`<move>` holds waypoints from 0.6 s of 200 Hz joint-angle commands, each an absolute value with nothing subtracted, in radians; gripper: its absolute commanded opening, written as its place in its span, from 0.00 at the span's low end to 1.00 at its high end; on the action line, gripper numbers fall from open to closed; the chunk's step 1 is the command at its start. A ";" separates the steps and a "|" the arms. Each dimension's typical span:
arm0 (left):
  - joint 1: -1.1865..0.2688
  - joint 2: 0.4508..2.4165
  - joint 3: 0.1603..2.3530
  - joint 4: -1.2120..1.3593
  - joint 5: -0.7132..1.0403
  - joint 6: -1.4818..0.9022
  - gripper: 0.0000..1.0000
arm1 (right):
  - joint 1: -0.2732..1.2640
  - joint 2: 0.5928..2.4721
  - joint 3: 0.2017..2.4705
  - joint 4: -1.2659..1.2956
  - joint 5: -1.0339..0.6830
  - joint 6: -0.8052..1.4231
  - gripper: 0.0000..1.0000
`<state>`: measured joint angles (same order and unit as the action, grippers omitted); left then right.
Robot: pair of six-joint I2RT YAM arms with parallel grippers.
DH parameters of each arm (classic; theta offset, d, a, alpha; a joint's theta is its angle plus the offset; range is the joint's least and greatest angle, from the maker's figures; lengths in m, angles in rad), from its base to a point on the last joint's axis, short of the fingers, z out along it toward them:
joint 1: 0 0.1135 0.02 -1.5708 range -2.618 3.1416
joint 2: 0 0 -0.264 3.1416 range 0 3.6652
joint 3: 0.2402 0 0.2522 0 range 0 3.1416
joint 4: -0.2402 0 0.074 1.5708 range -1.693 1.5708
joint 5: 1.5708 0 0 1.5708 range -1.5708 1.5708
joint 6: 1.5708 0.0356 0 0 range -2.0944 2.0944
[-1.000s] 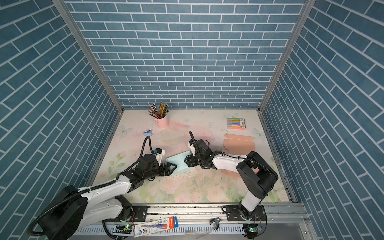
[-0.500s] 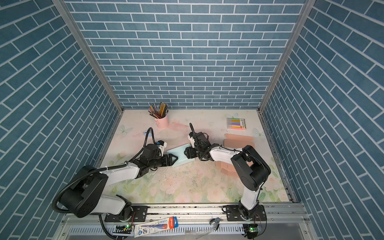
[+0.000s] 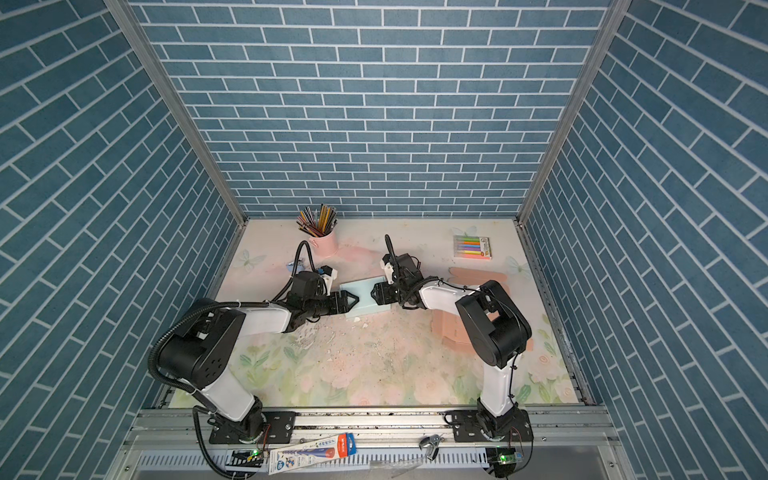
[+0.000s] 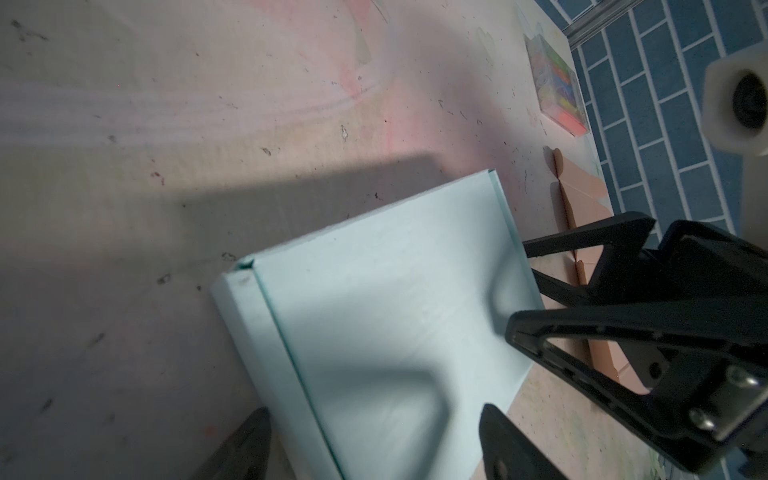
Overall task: Fold the paper box
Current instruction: 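Push the box with both grippers away from the robot toward the pencil cup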
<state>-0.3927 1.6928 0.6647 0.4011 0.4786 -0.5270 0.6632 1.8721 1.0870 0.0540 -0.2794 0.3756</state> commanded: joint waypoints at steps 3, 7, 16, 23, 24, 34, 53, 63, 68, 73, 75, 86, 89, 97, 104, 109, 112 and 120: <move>-0.381 1.694 0.682 0.443 0.494 -0.502 0.88 | 0.658 1.858 1.082 0.067 -0.319 0.357 0.77; -0.382 1.685 0.676 0.439 0.480 -0.501 0.88 | 0.658 1.852 1.079 0.066 -0.313 0.358 0.79; -0.382 1.658 0.663 0.423 0.446 -0.495 0.88 | 0.658 1.836 1.069 0.063 -0.298 0.360 0.80; -0.381 1.630 0.653 0.409 0.423 -0.489 0.88 | 0.658 1.818 1.061 0.064 -0.286 0.360 0.82; -0.381 1.626 0.651 0.407 0.422 -0.487 0.88 | 0.658 1.814 1.060 0.063 -0.284 0.361 0.82; -0.381 1.586 0.635 0.379 0.388 -0.481 0.88 | 0.658 1.788 1.045 0.063 -0.267 0.362 0.84; -0.386 1.504 0.590 0.336 0.339 -0.484 0.88 | 0.658 1.736 1.016 0.063 -0.242 0.368 0.86; -0.409 1.455 0.557 0.319 0.299 -0.499 0.88 | 0.659 1.711 1.002 0.057 -0.226 0.370 0.86; -0.427 1.429 0.541 0.309 0.272 -0.504 0.88 | 0.659 1.699 0.995 0.052 -0.218 0.370 0.86; -0.447 1.406 0.528 0.294 0.245 -0.508 0.88 | 0.660 1.686 0.987 0.047 -0.208 0.369 0.86; -0.460 1.397 0.524 0.287 0.231 -0.511 0.88 | 0.659 1.682 0.984 0.045 -0.207 0.368 0.86; -0.520 1.352 0.495 0.259 0.162 -0.534 0.88 | 0.660 1.649 0.960 0.045 -0.200 0.371 0.86; -0.539 1.340 0.486 0.257 0.146 -0.544 0.88 | 0.661 1.639 0.952 0.046 -0.198 0.372 0.86; -0.586 1.312 0.460 0.263 0.109 -0.576 0.88 | 0.666 1.612 0.933 0.048 -0.193 0.375 0.86; -0.631 1.291 0.437 0.272 0.079 -0.604 0.88 | 0.669 1.590 0.916 0.046 -0.184 0.377 0.86; -0.665 1.279 0.427 0.277 0.050 -0.623 0.88 | 0.674 1.574 0.903 0.045 -0.179 0.379 0.86; -0.682 1.274 0.422 0.279 0.033 -0.636 0.88 | 0.676 1.564 0.896 0.046 -0.175 0.380 0.86; -0.739 1.262 0.413 0.287 -0.008 -0.665 0.88 | 0.682 1.540 0.874 0.045 -0.170 0.383 0.86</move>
<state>-0.6182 1.2991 0.4541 0.3050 0.1638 -0.5652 0.6666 1.6150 0.9249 0.0597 -0.2146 0.3695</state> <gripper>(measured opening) 0.882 0.861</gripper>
